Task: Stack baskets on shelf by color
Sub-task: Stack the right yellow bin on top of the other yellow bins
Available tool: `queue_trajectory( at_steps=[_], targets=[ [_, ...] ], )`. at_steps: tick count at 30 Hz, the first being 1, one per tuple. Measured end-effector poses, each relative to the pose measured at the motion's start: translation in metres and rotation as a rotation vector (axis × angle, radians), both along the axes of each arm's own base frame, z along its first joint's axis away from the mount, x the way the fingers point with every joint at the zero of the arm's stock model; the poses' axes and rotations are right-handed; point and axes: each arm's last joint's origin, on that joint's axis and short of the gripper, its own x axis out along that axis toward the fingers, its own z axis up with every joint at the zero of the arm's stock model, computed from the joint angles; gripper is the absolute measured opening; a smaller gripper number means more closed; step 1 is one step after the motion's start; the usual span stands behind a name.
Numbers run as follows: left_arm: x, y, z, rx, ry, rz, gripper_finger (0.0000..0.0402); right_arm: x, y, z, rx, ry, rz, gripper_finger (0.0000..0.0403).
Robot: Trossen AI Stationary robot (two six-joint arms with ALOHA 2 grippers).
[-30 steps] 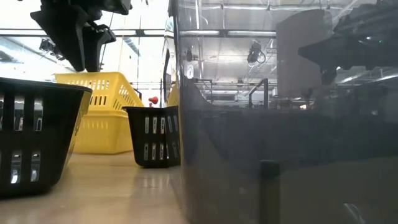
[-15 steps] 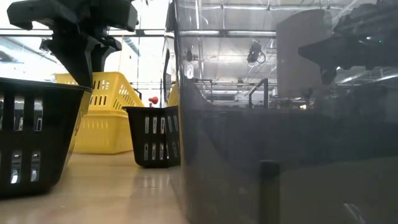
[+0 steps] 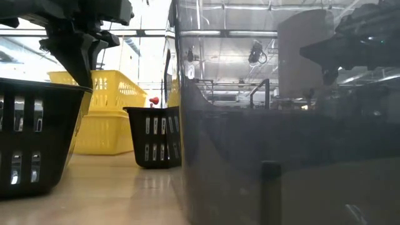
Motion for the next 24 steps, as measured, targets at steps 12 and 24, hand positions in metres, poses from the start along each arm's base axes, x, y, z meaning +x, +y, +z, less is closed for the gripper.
queue_trajectory(
  at_steps=[12, 24],
  targets=[
    [0.008, -0.004, -0.008, -0.027, -0.020, 0.045, 0.0029, 0.000, 0.000, 0.000, 0.000, 0.000, 0.000, 0.0014],
    [0.013, -0.006, -0.020, -0.022, -0.003, 0.102, 0.0118, 0.000, 0.000, 0.000, 0.000, 0.000, 0.000, 0.0014]
  ],
)
